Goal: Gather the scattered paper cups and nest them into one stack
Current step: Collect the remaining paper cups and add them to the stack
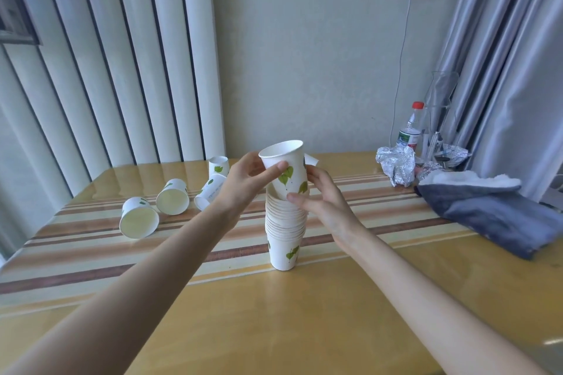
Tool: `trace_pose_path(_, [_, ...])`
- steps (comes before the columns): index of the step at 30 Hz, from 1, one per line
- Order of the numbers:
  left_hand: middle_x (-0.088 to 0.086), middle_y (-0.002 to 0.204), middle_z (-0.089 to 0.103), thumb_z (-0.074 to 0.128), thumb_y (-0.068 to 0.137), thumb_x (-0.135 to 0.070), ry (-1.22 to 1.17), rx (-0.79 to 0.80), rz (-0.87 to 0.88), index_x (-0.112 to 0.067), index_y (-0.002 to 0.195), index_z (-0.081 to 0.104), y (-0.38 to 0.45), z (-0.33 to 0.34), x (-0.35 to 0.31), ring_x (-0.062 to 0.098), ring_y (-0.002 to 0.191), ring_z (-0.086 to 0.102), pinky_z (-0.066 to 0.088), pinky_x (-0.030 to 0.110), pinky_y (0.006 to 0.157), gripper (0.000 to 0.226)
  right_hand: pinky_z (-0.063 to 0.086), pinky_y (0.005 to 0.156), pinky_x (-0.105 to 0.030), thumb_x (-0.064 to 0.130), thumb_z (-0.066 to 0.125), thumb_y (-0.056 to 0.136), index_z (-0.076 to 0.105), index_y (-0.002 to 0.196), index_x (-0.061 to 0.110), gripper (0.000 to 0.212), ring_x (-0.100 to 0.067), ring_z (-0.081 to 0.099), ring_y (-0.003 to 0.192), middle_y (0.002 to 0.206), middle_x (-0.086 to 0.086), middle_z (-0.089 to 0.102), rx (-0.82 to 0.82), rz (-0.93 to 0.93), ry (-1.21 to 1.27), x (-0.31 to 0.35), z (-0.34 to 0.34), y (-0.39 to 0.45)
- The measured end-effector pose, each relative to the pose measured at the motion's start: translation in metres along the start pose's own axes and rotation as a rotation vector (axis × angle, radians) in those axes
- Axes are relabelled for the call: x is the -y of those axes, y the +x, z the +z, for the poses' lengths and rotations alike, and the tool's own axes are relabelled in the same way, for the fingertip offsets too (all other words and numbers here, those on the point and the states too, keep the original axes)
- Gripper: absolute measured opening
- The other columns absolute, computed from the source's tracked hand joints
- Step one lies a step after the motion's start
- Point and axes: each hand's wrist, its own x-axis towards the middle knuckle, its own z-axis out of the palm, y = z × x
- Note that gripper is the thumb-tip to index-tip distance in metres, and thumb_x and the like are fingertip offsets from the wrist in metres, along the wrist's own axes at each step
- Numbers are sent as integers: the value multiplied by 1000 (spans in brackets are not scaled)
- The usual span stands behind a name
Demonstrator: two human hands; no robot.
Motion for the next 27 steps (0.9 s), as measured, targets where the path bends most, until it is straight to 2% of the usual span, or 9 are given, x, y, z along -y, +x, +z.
trace_pose_path(4, [-2, 110, 67, 71, 79, -28, 122, 15, 6, -12, 116, 59, -5, 2, 8, 2, 102, 60, 47, 7, 72, 42, 34, 86, -11, 18, 74, 76, 32, 140, 24, 77, -3, 35, 127, 139, 13, 37, 69, 54, -69, -4, -4, -6])
trace_pose_path(7, [-16, 106, 63, 70, 80, -31, 167, 131, -36, -34, 103, 59, -12, 3, 20, -12, 98, 56, 45, 7, 76, 26, 36, 91, -20, 19, 76, 75, 13, 147, 29, 96, -10, 32, 134, 149, 7, 29, 85, 113, -156, -14, -2, -9])
trace_pose_path(9, [-18, 108, 64, 67, 82, -33, 146, 175, -47, -43, 100, 58, -16, 4, 23, -10, 105, 55, 45, 14, 87, 22, 42, 79, -19, 18, 75, 76, 4, 148, 31, 102, -9, 35, 130, 150, 6, 26, 69, 147, -180, -18, 1, -10])
trace_pose_path(15, [-8, 127, 58, 75, 76, -24, 95, 323, -102, -39, 130, 36, -22, -2, 38, 5, 118, 55, 48, 22, 94, 68, 44, 102, -45, 32, 75, 75, -7, 148, 29, 110, -10, 42, 121, 133, 9, 35, 35, 107, -261, -24, 13, -11])
trace_pose_path(17, [-7, 130, 57, 80, 69, -34, 102, 328, -169, -35, 137, 32, -24, -6, 45, 9, 122, 53, 49, 26, 96, 83, 44, 100, -37, 32, 76, 74, -9, 147, 29, 112, -9, 45, 119, 125, 14, 36, 44, 130, -233, -26, 15, -10])
trace_pose_path(20, [-12, 129, 57, 74, 73, -45, 40, 399, -328, -37, 136, 36, -31, -6, 55, 6, 118, 56, 50, 23, 88, 75, 38, 94, -22, 30, 77, 73, -2, 147, 31, 108, -3, 47, 113, 126, 16, 41, 84, 181, -143, -34, 13, -13])
trace_pose_path(22, [-10, 131, 57, 70, 69, -56, 11, 430, -408, -41, 135, 36, -37, -1, 64, 13, 120, 56, 46, 37, 97, 76, 45, 87, -18, 24, 78, 73, 19, 138, 33, 88, 1, 52, 108, 119, 17, 51, 135, 212, -127, -47, 13, -17])
trace_pose_path(25, [-9, 126, 62, 69, 67, -59, -12, 412, -386, -36, 133, 43, -34, 11, 78, 15, 118, 59, 41, 47, 104, 74, 54, 83, -25, 13, 76, 74, 36, 125, 25, 65, -4, 56, 104, 109, 14, 56, 134, 233, -131, -65, 14, -19])
trace_pose_path(27, [-7, 126, 64, 72, 69, -55, -73, 368, -379, -34, 132, 43, -24, 20, 80, 14, 115, 61, 44, 46, 103, 73, 50, 71, -11, 8, 75, 74, 39, 126, 21, 64, 4, 55, 96, 107, 14, 57, 83, 206, -98, -67, 10, -14])
